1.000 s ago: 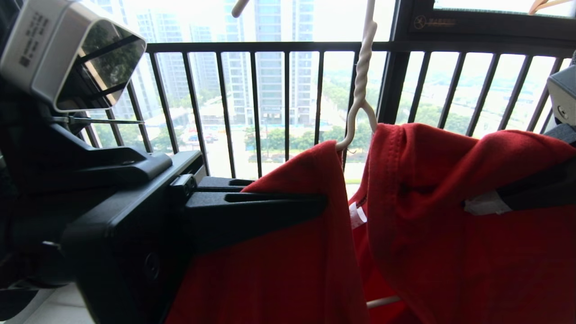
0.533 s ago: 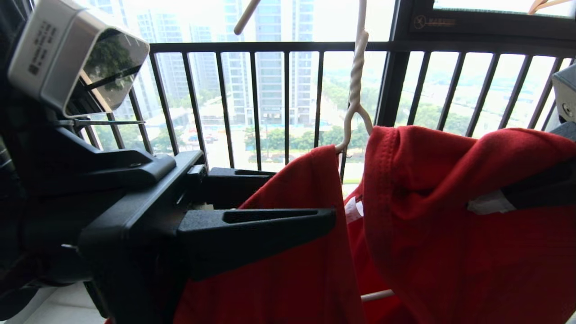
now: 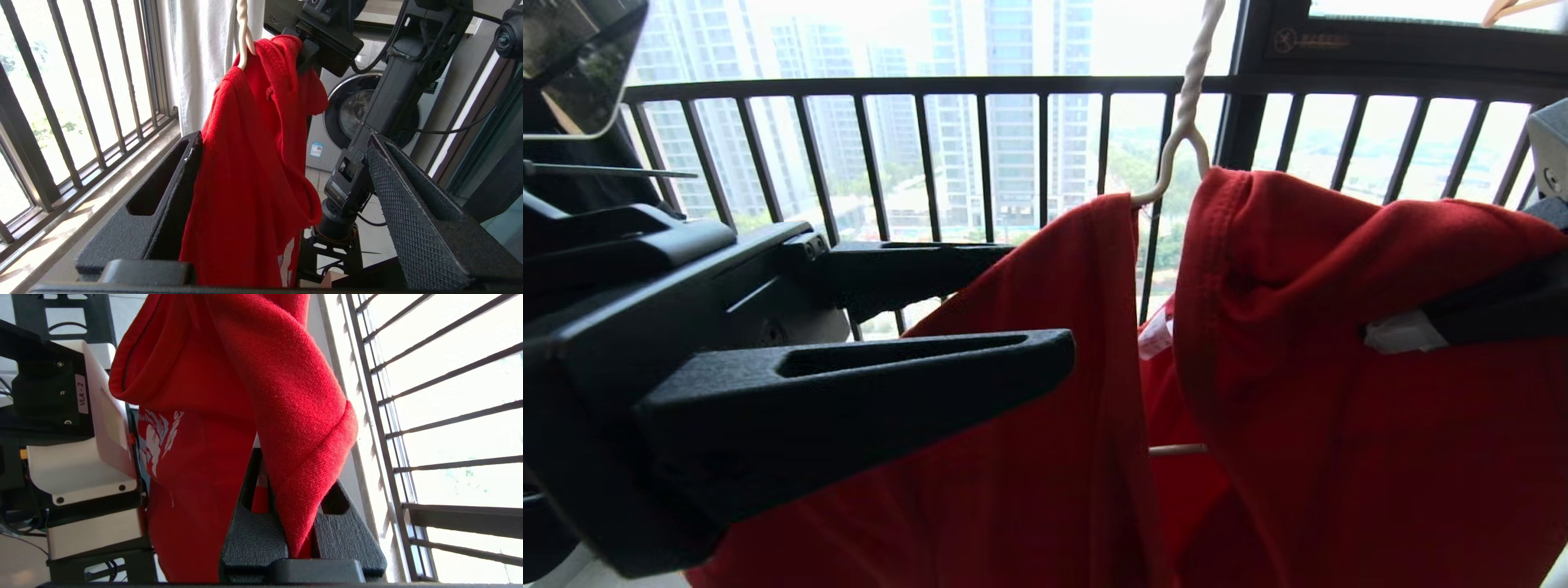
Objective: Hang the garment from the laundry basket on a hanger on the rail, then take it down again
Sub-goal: Hang the clothes rack on the clothesline
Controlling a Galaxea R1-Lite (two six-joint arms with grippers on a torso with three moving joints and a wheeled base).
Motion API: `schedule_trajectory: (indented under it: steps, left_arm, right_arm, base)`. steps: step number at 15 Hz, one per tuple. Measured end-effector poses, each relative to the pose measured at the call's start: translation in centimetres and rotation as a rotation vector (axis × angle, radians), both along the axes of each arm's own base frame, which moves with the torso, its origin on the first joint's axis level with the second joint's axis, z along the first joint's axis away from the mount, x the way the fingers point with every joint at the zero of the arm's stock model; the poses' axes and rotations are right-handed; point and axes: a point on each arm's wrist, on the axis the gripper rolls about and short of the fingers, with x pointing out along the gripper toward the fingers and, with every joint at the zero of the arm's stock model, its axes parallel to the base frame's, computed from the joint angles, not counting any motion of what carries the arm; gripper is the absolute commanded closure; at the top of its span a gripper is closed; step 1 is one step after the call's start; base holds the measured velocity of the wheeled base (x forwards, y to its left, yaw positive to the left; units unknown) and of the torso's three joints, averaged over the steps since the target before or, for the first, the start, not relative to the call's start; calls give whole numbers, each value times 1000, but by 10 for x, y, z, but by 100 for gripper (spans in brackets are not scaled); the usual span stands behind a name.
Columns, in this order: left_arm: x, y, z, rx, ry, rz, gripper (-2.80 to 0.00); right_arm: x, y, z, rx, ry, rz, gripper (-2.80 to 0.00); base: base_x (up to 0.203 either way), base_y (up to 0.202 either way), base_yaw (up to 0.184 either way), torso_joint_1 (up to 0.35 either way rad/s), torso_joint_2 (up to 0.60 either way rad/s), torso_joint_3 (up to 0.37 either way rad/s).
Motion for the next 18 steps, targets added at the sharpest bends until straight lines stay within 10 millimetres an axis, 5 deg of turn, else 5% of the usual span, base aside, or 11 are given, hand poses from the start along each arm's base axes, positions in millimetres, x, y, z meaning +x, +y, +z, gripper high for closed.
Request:
schedule_trajectory:
  steps: [5,6,11,18]
  left_arm:
    - [-12,17,18,-77,-44,109,-280]
    - [-15,21,22,-93,-56,128,0]
    - [-33,42,37,-81,-41,164,0]
    - [-41,61,58,11,81,353,0]
  right_arm:
    - [3,-3,-1,-2,0,-31,0]
    - [4,-3,-1,2,2,-36,0]
    - [12,0,2,50,-11,-105,0]
    - [24,0,10,141,-18,-486,0]
  base:
    - [0,0,0,0,0,0]
    - [0,0,0,0,0,0]
    - [0,0,0,0,0,0]
    - [0,0,0,0,0,0]
